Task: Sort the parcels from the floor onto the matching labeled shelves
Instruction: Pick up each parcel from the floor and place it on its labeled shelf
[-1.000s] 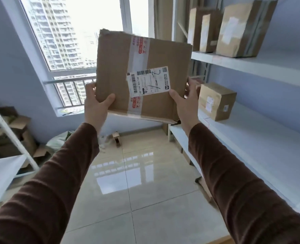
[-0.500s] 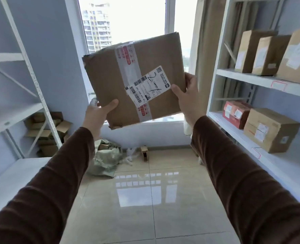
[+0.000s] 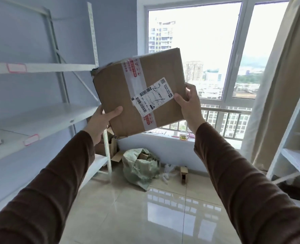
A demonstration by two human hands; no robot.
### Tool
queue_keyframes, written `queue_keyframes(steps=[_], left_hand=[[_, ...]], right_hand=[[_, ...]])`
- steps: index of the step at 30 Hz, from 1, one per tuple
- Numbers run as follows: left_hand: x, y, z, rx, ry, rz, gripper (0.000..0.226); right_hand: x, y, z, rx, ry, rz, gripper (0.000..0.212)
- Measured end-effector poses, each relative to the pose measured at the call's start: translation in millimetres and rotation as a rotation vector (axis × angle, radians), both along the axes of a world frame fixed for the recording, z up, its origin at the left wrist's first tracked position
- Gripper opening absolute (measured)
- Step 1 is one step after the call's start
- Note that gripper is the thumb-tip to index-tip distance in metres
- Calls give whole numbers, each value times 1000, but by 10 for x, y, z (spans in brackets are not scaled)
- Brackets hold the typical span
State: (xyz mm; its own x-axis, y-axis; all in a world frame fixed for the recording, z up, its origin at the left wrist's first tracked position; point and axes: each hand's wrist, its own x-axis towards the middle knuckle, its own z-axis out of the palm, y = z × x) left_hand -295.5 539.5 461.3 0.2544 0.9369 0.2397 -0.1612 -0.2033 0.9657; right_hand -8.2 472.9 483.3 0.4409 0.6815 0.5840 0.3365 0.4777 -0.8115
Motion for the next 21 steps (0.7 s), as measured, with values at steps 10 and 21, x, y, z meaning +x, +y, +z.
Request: queue_keyframes(steps=[10, 21], left_hand=[[-950, 712, -76, -48, -56, 204, 67], [-1843, 1612, 252, -84, -352, 236, 81]], right_hand=[[-868, 1326, -52, -6, 9, 244, 73], [-2683, 2444, -71, -244, 279, 633, 119]])
